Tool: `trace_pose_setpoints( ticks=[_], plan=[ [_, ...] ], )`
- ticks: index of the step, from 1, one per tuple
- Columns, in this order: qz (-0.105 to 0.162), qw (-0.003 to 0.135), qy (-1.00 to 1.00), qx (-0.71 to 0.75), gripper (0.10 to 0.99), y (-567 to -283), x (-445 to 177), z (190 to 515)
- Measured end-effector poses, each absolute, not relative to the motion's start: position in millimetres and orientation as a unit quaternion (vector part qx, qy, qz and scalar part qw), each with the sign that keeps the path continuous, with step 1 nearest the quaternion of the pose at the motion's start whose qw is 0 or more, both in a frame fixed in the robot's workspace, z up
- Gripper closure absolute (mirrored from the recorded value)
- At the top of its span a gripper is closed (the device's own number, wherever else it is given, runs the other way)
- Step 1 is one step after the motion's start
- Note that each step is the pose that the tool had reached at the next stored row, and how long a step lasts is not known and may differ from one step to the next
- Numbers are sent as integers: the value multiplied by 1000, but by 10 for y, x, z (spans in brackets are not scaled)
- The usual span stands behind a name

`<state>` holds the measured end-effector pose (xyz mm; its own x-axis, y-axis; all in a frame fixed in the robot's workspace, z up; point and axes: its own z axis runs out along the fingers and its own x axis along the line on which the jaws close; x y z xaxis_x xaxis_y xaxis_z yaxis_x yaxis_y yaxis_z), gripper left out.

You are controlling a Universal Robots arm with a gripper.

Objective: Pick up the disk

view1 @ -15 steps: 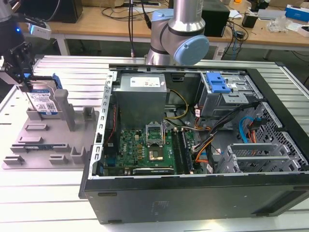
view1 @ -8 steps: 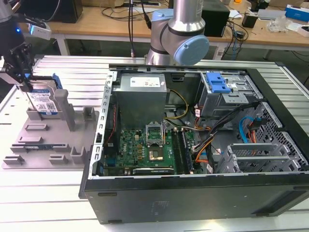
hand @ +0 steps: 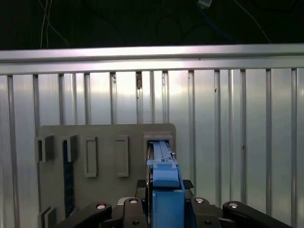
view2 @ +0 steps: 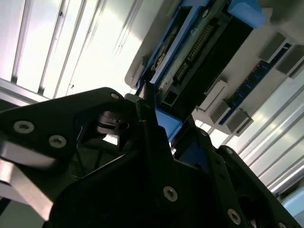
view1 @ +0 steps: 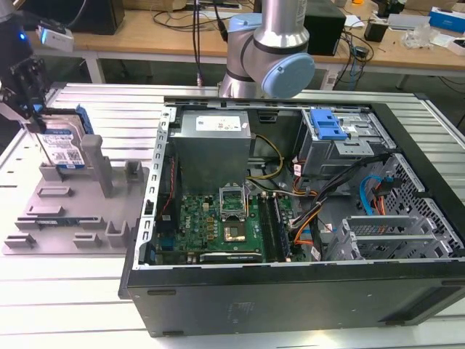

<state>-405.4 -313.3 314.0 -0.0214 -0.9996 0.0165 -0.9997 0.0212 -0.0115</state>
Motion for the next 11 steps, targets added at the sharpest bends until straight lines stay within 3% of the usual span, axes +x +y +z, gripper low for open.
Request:
trace_pose_setpoints(
  ticks=[11],
  plan=[
    [10,2,-714,700,722,-3133,-4055,3894]
  ],
)
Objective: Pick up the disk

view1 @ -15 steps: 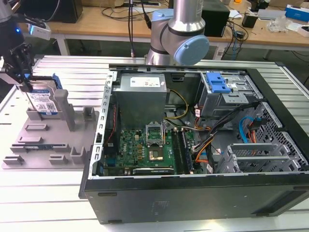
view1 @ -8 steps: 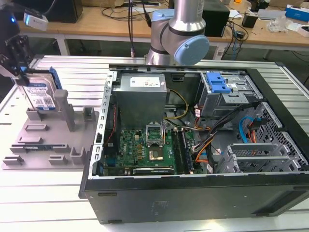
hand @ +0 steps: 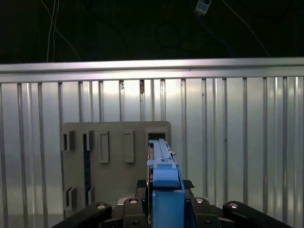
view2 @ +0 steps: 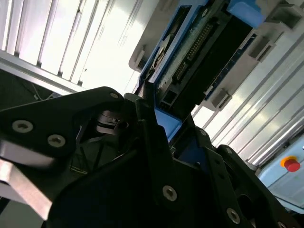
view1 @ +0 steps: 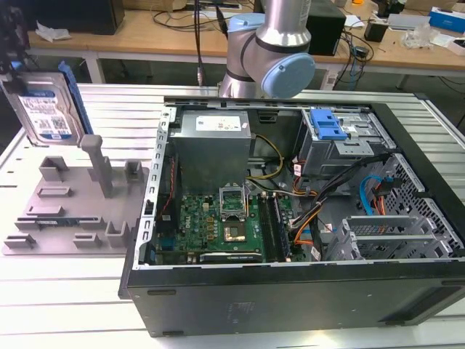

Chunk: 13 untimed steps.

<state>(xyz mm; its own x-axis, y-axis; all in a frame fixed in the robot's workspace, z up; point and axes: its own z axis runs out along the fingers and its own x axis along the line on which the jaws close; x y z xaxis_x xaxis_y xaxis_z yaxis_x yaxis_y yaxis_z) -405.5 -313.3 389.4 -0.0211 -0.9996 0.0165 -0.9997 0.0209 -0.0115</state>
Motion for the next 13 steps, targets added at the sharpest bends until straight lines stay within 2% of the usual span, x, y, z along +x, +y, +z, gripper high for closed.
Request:
trace_pose_setpoints(
  ticks=[4,13],
  plan=[
    [10,2,-714,700,722,-3134,-4055,4215],
    [10,2,-714,701,722,-3134,-4055,4725]
  ],
)
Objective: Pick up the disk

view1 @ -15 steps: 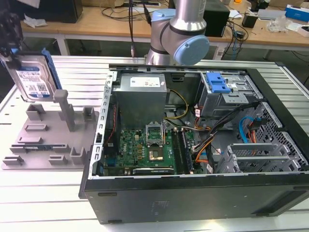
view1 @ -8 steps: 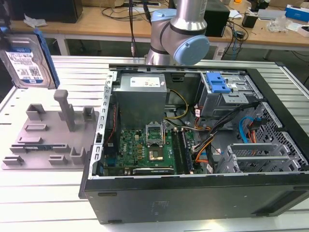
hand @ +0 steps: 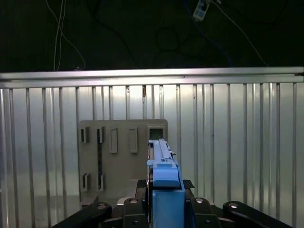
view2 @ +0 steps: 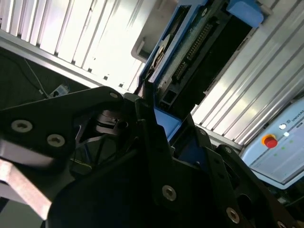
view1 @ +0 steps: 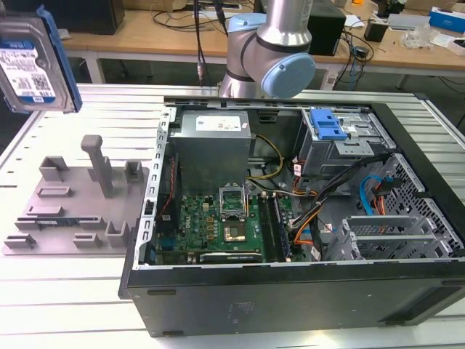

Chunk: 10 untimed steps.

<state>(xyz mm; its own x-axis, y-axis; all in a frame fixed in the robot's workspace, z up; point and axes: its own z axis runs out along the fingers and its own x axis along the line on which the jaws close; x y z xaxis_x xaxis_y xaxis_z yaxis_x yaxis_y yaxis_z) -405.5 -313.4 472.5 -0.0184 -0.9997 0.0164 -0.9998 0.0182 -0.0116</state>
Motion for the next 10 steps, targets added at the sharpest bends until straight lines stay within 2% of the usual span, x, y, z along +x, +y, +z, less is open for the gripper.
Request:
trace_pose_setpoints(
  ticks=[2,10],
  plan=[
    [10,2,-713,701,722,-3135,-4055,4883],
    [10,2,-713,701,722,-3135,-4055,4886]
  ],
)
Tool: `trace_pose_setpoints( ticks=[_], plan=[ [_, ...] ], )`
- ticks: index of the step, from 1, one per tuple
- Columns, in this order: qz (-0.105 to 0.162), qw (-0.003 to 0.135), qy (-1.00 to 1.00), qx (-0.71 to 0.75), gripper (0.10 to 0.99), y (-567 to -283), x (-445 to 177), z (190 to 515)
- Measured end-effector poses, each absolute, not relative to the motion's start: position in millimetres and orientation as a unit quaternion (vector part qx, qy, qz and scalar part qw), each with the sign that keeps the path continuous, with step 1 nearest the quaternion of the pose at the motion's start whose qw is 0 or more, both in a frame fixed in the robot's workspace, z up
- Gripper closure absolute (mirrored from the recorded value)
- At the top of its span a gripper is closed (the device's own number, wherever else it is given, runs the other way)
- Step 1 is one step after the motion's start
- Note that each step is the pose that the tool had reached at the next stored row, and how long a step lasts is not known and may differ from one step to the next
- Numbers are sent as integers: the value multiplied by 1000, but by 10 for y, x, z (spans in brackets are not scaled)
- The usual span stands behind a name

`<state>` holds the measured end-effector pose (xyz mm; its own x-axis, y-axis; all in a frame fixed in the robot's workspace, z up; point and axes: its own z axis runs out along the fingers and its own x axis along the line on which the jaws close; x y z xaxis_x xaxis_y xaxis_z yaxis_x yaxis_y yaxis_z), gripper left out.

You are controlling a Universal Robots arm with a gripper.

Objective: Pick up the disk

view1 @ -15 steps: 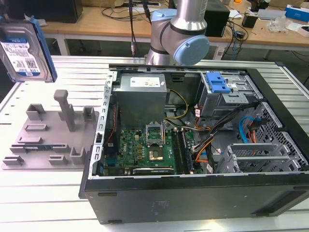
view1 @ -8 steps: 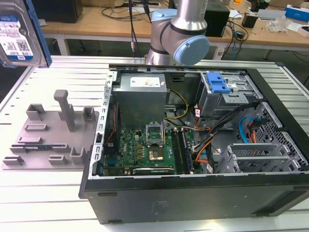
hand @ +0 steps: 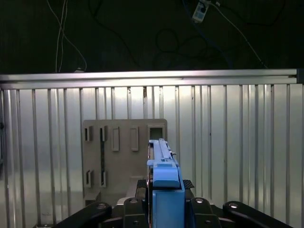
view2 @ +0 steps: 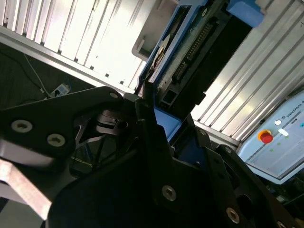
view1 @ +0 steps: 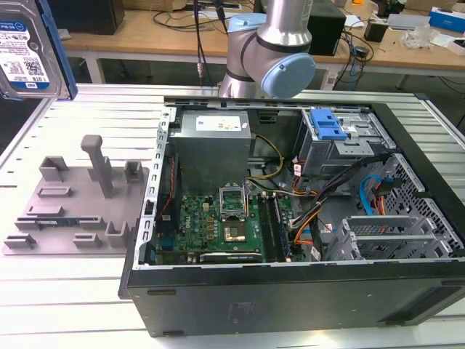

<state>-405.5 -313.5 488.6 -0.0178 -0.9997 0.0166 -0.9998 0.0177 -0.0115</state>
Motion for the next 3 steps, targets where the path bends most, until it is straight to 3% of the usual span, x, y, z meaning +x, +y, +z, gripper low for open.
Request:
trace_pose_setpoints(
  ticks=[3],
  plan=[
    [10,2,-713,701,722,-3135,-4055,4886]
  ],
)
